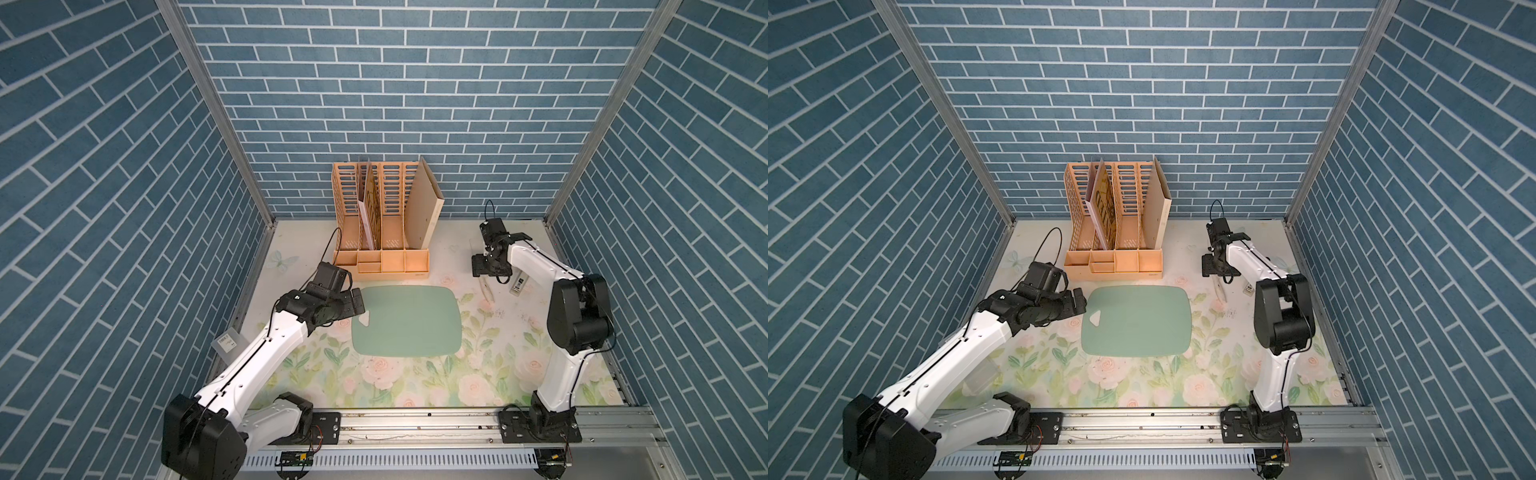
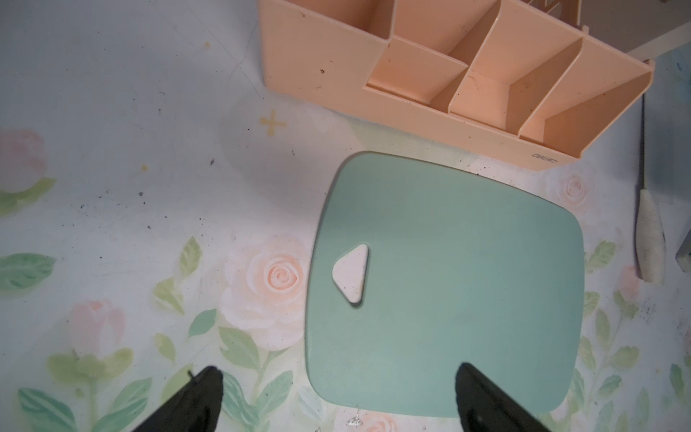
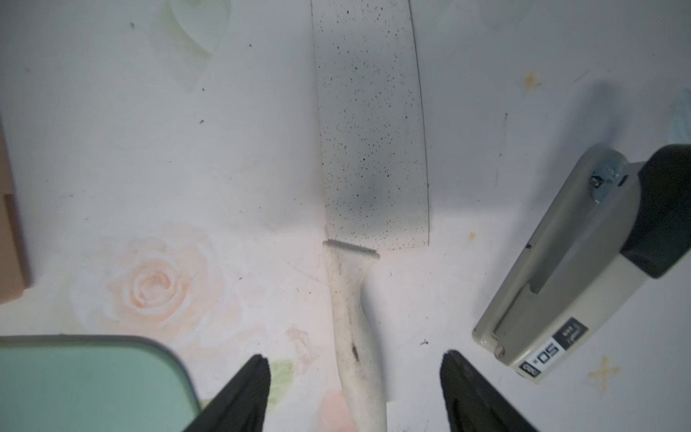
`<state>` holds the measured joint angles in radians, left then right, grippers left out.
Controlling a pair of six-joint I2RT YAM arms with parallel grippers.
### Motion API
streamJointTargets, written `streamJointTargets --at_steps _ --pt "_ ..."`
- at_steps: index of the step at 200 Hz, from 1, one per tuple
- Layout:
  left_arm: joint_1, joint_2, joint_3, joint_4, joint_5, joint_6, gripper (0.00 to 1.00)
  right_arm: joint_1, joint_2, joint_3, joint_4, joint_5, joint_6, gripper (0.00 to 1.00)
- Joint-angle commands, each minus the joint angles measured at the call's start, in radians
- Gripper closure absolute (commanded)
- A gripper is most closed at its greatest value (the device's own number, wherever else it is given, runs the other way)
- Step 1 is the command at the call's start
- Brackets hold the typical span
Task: Align the knife with the edge of the cutting board
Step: Pick up the knife at the center of the board.
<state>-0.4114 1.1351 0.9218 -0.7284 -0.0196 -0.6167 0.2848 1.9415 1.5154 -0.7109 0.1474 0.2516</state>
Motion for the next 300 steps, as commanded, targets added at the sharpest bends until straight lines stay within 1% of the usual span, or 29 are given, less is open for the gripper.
streamJointTargets --at_steps 1,31,54,83,102,162,187,212,222,277,294,300 --pt "-0.004 -0.017 -0.035 -0.014 -0.042 0.043 0.00 -0.017 0.047 0.036 -0.049 0.012 -0.032 0.29" --pt "-0.007 -0.063 -0.058 -0.006 -0.058 0.037 0.00 -0.035 0.096 0.034 -0.035 -0.059 -0.032 0.42" --pt "-0.005 -0.112 -0.072 0.012 -0.064 0.037 0.00 -0.039 0.121 0.038 -0.028 -0.085 -0.025 0.46" --pt "-0.005 -0.114 -0.074 0.014 -0.054 0.041 0.00 -0.039 0.147 0.030 -0.009 -0.118 -0.012 0.52" --pt "-0.006 -0.111 -0.077 0.019 -0.054 0.040 0.00 -0.039 0.158 0.031 -0.001 -0.115 -0.011 0.52" --pt "-0.007 -0.115 -0.080 0.023 -0.054 0.042 0.00 -0.039 0.199 0.040 0.005 -0.114 -0.006 0.57" --pt "-0.006 -0.124 -0.081 0.024 -0.052 0.043 0.00 -0.039 0.209 0.042 0.007 -0.112 -0.005 0.64" --pt "-0.006 -0.112 -0.081 0.024 -0.049 0.043 0.00 -0.039 0.216 0.045 0.009 -0.102 -0.005 0.68" --pt "-0.005 -0.107 -0.080 0.024 -0.049 0.042 0.00 -0.040 0.219 0.048 0.010 -0.101 -0.005 0.71" --pt "-0.007 -0.104 -0.081 0.026 -0.049 0.042 0.00 -0.039 0.214 0.044 0.014 -0.098 0.000 0.78" --pt "-0.006 -0.100 -0.081 0.024 -0.048 0.042 0.00 -0.039 0.206 0.043 0.014 -0.099 0.001 0.83" --pt "-0.006 -0.098 -0.081 0.024 -0.047 0.043 0.00 -0.039 0.201 0.041 0.017 -0.099 0.002 0.86"
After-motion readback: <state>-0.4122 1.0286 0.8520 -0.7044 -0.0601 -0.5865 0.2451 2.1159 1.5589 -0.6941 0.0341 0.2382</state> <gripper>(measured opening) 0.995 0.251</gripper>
